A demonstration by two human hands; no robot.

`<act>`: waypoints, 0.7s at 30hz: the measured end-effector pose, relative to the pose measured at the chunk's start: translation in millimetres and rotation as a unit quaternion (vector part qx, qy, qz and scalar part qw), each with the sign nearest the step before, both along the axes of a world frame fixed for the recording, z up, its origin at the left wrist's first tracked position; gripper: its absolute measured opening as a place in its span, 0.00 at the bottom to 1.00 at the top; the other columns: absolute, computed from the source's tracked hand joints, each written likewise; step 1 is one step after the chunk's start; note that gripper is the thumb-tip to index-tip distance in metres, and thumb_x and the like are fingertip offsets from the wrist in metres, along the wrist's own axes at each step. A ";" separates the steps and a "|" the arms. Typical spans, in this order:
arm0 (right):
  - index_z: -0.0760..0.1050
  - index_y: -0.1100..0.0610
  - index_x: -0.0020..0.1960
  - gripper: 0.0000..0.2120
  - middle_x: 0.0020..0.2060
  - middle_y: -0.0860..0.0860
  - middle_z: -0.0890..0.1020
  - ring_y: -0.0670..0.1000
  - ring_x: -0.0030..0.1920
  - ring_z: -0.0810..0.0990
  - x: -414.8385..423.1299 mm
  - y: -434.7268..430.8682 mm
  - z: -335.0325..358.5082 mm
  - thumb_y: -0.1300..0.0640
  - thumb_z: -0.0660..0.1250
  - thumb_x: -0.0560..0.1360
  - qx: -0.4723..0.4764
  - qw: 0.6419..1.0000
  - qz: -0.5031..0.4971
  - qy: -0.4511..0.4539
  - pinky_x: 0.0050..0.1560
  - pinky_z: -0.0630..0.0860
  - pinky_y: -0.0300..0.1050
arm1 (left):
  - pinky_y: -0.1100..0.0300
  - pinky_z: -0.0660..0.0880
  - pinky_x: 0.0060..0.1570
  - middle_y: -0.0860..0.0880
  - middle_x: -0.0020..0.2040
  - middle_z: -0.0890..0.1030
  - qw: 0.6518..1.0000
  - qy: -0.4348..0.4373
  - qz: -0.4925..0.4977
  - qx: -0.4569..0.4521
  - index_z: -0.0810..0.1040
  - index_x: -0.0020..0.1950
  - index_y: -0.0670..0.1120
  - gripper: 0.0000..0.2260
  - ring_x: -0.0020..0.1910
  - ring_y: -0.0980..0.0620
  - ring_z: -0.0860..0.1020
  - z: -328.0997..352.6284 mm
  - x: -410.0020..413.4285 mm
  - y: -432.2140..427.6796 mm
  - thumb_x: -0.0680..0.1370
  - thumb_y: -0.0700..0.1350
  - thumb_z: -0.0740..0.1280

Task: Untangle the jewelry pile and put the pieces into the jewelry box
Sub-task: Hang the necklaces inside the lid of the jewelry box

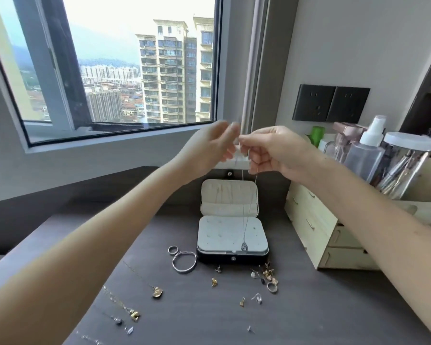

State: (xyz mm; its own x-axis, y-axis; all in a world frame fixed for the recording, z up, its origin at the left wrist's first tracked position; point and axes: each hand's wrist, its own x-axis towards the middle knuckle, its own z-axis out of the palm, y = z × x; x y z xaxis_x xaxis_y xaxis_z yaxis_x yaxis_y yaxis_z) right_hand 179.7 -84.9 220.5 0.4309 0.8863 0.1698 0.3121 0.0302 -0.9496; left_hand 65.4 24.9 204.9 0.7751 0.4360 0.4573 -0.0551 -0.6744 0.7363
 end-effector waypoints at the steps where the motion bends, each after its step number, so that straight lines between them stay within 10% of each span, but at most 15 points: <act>1: 0.75 0.60 0.36 0.11 0.21 0.50 0.74 0.49 0.24 0.74 7.1 6.8 3.1 0.59 0.65 0.77 0.011 1.000 -0.019 -0.003 0.32 0.79 0.43 | 0.56 0.76 0.46 0.48 0.43 0.80 0.999 0.006 0.025 0.019 0.76 0.53 0.43 0.10 0.43 0.51 0.78 -11.7 8.9 9.4 0.81 0.47 0.58; 11: 0.73 0.57 0.33 0.12 0.22 0.48 0.73 0.48 0.24 0.72 72.9 71.2 16.1 0.60 0.65 0.75 0.058 0.992 -0.114 -0.023 0.31 0.76 0.41 | 0.58 0.69 0.58 0.49 0.60 0.79 0.957 0.210 0.085 0.183 0.77 0.62 0.47 0.21 0.61 0.46 0.71 -143.0 89.2 50.5 0.74 0.32 0.57; 16: 0.73 0.58 0.33 0.12 0.23 0.51 0.73 0.49 0.25 0.72 95.6 99.6 -5.0 0.61 0.64 0.75 0.052 0.990 -0.130 0.008 0.32 0.76 0.41 | 0.56 0.66 0.35 0.48 0.32 0.81 0.928 0.167 0.157 0.294 0.80 0.36 0.45 0.11 0.35 0.43 0.76 -177.1 109.3 47.3 0.66 0.43 0.58; 21: 0.72 0.59 0.32 0.13 0.22 0.51 0.73 0.50 0.25 0.72 110.1 110.3 -29.3 0.61 0.64 0.75 0.040 0.989 -0.136 0.031 0.32 0.76 0.42 | 0.54 0.73 0.41 0.49 0.25 0.74 0.935 0.073 0.187 0.294 0.72 0.27 0.46 0.10 0.29 0.45 0.71 -191.6 112.9 41.7 0.63 0.48 0.55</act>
State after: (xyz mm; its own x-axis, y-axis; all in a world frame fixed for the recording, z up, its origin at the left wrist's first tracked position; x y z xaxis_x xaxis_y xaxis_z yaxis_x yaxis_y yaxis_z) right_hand 289.7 25.4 191.2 0.6634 0.7211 0.1997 0.2597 0.0284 -0.9653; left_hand 178.3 66.5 13.2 0.6912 0.3962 0.6044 0.3380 -0.9164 0.2142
